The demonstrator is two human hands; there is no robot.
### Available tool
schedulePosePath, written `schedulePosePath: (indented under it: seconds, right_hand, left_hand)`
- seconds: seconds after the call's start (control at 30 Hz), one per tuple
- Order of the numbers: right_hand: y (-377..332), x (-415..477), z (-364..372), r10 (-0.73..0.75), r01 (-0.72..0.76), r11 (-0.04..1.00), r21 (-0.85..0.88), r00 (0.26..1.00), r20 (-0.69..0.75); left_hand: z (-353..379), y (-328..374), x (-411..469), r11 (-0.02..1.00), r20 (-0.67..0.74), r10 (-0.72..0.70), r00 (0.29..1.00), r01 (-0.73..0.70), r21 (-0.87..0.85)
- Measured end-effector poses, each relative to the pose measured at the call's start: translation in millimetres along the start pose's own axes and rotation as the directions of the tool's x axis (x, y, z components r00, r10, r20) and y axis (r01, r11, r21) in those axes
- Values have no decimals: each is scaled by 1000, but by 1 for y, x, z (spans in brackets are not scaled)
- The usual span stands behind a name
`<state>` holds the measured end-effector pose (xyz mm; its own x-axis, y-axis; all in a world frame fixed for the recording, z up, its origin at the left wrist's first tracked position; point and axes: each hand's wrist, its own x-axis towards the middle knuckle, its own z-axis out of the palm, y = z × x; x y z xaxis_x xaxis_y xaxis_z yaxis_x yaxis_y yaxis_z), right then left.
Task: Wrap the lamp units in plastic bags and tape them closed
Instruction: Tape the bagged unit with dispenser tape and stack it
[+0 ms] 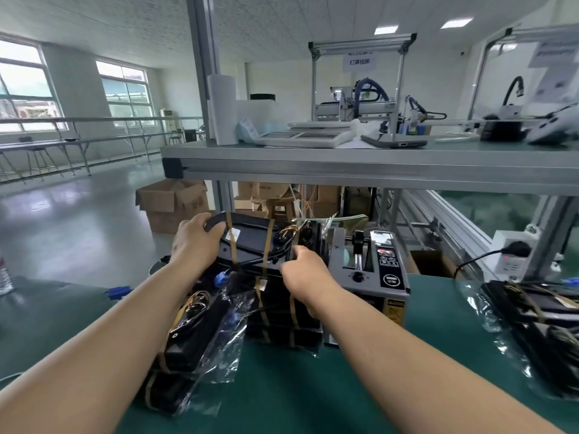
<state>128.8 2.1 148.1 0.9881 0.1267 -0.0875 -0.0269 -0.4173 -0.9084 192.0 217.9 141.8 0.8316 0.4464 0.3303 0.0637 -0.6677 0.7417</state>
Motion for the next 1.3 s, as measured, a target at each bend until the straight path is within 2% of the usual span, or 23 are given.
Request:
schedulePosePath:
  seconds: [0.17, 0.3, 0.4, 0.47, 0.57, 0.73, 0.83, 0.9, 1.0, 1.07, 1.13, 1.2, 1.3]
  right_hand:
    - [8, -19, -16, -96, 96, 995, 4, 995, -28]
    - [36, -41, -44, -123, 129, 989, 69, 989, -86]
    - [59, -60, -80, -155, 167, 985, 50, 971, -181]
    - [74, -71, -107, -159, 174, 984, 26, 946, -284]
    - [100, -86, -152, -127, 140, 990, -1, 893, -432]
    - [150, -109, -224, -59, 23, 998, -64, 773, -632]
    - [182, -120, -263, -81, -89, 976, -201, 704, -706]
    - [205, -123, -284, -103, -152, 947, -284, 692, -714]
    - [240, -127, -304, -39, -335, 843, -422, 744, -668]
    - [261, -129, -310, 9, -399, 765, -506, 792, -610]
    - [280, -129, -308, 68, -422, 702, -574, 842, -536]
    - [297, -129, -301, 90, -426, 634, -645, 869, -486]
    - [312, -131, -295, 28, -407, 600, -689, 871, -490]
  left_hand:
    - [-7, 1, -14, 999, 38, -27, 999, 28, -18]
    - [-12, 25, -39, 1000, -85, -18, 996, 16, -20]
    - [-7, 64, -74, 980, -169, 139, 976, -160, -116]
    - [6, 96, -109, 934, -173, 272, 947, -303, -188]
    - [42, 139, -171, 848, -71, 436, 897, -436, -301]
    - [134, 191, -257, 793, 257, 571, 779, -443, -419]
    - [188, 217, -288, 856, 482, 505, 716, -345, -385]
    - [220, 231, -301, 886, 581, 459, 672, -306, -347]
    - [260, 248, -316, 936, 691, 352, 632, -225, -271]
    - [283, 257, -324, 973, 742, 228, 630, -130, -189]
    - [304, 263, -330, 993, 772, 83, 630, 9, -114]
    - [319, 266, -335, 995, 779, -24, 627, 86, -39]
    - [335, 269, -343, 993, 772, -57, 633, 117, -22]
